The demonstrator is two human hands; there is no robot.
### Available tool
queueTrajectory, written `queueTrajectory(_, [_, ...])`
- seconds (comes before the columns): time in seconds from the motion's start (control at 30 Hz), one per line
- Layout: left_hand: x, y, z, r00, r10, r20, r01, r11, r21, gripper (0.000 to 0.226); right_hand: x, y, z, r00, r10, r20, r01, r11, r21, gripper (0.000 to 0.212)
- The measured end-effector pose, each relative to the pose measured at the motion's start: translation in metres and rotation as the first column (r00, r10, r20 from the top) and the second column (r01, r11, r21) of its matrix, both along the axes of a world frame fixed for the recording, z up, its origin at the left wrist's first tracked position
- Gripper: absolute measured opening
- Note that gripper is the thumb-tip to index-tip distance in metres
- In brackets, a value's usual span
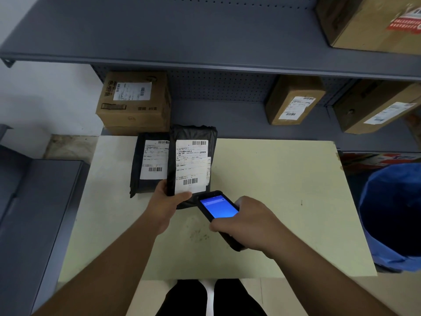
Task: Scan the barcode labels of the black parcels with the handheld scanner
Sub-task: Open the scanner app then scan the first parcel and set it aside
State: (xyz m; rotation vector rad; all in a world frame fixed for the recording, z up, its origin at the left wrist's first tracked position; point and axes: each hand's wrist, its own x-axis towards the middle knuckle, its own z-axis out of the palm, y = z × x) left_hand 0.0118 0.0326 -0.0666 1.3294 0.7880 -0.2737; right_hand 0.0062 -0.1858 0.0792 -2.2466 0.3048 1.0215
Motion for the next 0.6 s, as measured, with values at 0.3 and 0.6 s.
queueTrajectory(0.3, [-0.0025, 0.0008, -0.0042, 1.0, 0.0, 0.004, 0.0, 1.0, 0.002, 0.069, -0.0023, 0.0016, -0.0027, 1.0, 0.018, 0.0, -0.018, 1.0, -0.011, 0.053])
queueTrajectory(0.6, [-0.003, 0.0035, -0.0076, 1.0, -0.016, -0.01, 0.016, 1.0, 0.013, 0.069, -0.0024, 0.0012, -0.0033, 1.0, -0.005, -0.002, 0.005, 1.0, -0.001, 0.051])
